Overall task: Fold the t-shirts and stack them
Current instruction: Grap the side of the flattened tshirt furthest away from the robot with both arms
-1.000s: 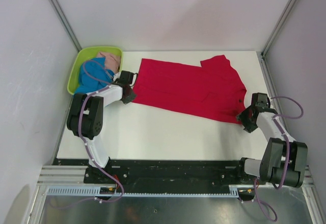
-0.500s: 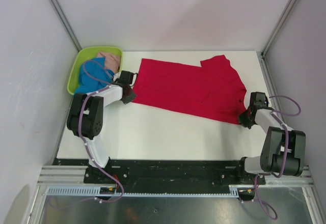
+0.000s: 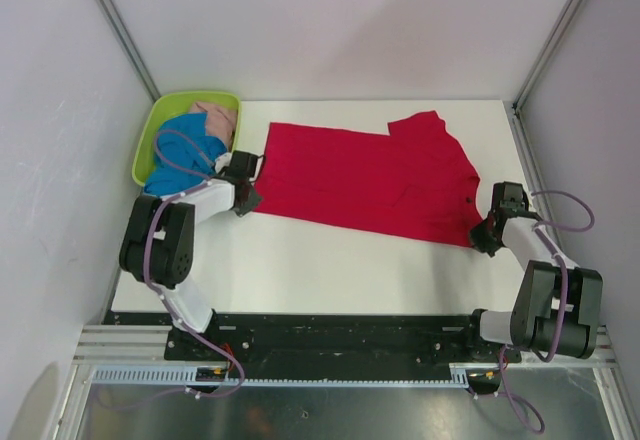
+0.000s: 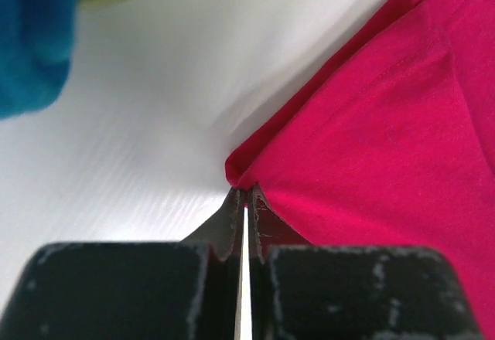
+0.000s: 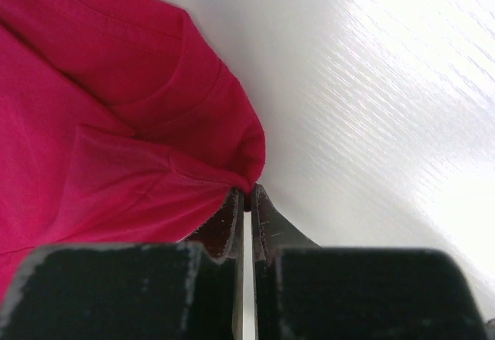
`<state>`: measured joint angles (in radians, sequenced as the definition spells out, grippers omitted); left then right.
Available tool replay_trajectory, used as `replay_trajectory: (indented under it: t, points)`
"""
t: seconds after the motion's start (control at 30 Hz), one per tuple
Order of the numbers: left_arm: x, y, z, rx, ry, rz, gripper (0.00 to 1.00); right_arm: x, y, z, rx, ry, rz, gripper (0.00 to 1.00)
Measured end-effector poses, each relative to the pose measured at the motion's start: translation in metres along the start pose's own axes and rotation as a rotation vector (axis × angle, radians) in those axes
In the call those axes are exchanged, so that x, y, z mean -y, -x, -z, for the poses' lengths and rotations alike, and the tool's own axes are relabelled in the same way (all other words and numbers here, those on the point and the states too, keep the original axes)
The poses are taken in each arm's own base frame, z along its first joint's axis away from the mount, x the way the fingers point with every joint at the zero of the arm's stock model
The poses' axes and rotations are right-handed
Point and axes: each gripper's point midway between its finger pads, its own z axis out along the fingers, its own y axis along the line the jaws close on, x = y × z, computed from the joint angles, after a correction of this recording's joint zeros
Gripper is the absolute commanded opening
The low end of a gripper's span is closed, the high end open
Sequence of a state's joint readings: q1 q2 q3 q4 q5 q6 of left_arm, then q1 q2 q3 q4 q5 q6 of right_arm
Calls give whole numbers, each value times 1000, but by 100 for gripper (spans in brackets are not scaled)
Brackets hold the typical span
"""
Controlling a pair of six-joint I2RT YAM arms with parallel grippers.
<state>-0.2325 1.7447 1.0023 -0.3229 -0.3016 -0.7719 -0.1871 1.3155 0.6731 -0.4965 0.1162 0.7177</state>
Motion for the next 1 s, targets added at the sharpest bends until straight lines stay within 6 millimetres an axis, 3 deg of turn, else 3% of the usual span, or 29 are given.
replay_trajectory:
  t: [0.2, 0.67, 0.73, 0.83, 0.87, 0.93, 1.0]
  points:
    - [-26, -17, 15, -13, 36, 31, 0, 12, -13, 11, -47, -48, -48, 0]
    - [-86, -62, 51, -34, 96, 152, 1, 52, -67, 38, -275, -234, -176, 1]
    - [-90, -66, 55, -33, 98, 165, 12, 53, -72, 43, -295, -236, -182, 19]
    - [-95, -70, 59, -39, 102, 164, 44, 52, -75, 51, -312, -222, -191, 55]
    - [-95, -69, 60, -39, 98, 159, 53, 52, -76, 53, -316, -216, -192, 63]
    - [-94, -69, 62, -39, 87, 136, 68, 52, -77, 56, -319, -205, -189, 74]
    - [-93, -66, 67, -31, 66, 114, 76, 51, -77, 58, -321, -200, -179, 78]
